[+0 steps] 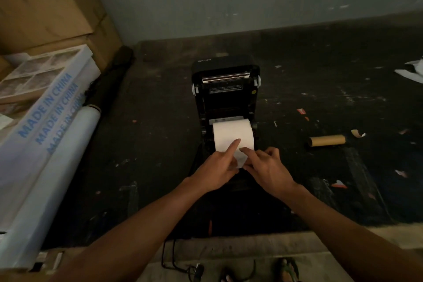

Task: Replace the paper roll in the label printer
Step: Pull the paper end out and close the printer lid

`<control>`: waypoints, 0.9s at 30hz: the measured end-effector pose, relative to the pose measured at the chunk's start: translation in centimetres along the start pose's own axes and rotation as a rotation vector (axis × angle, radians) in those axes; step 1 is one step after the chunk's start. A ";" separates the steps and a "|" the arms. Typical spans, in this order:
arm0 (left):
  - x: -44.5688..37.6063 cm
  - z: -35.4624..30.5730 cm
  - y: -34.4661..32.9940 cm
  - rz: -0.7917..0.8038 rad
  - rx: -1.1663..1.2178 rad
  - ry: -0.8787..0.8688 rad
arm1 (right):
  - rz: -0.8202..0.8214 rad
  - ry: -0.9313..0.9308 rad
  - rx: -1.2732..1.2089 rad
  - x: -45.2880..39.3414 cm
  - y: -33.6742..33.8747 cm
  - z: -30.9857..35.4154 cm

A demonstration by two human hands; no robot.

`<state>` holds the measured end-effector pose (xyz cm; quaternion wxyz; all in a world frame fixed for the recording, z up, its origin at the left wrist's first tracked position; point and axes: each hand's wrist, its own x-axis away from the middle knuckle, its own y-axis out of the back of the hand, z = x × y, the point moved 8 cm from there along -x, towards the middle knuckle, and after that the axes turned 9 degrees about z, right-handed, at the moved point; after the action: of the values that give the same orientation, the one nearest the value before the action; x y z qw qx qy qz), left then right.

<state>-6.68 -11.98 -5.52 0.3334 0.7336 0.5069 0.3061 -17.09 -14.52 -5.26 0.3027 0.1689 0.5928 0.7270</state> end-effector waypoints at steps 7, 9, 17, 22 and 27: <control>0.3 -1.1 -0.4 0.022 -0.162 -0.020 | 0.009 0.028 -0.037 -0.1 0.0 -0.2; 0.3 -1.2 -0.4 0.022 -0.197 -0.024 | 0.028 0.016 -0.058 -0.1 0.0 -0.3; 0.7 -1.2 -1.1 -0.024 -0.230 0.000 | 0.014 0.008 -0.109 0.4 0.1 -0.6; 1.5 -0.8 -1.3 -0.098 -0.148 0.040 | 0.023 0.009 -0.150 0.8 0.0 -0.9; 1.8 -0.6 -1.3 -0.147 -0.064 0.049 | 0.060 0.018 -0.122 0.9 -0.2 -0.7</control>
<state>-7.37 -9.82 -6.00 0.3657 0.6759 0.5572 0.3146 -18.16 -14.45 -5.71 0.2851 0.1612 0.5450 0.7719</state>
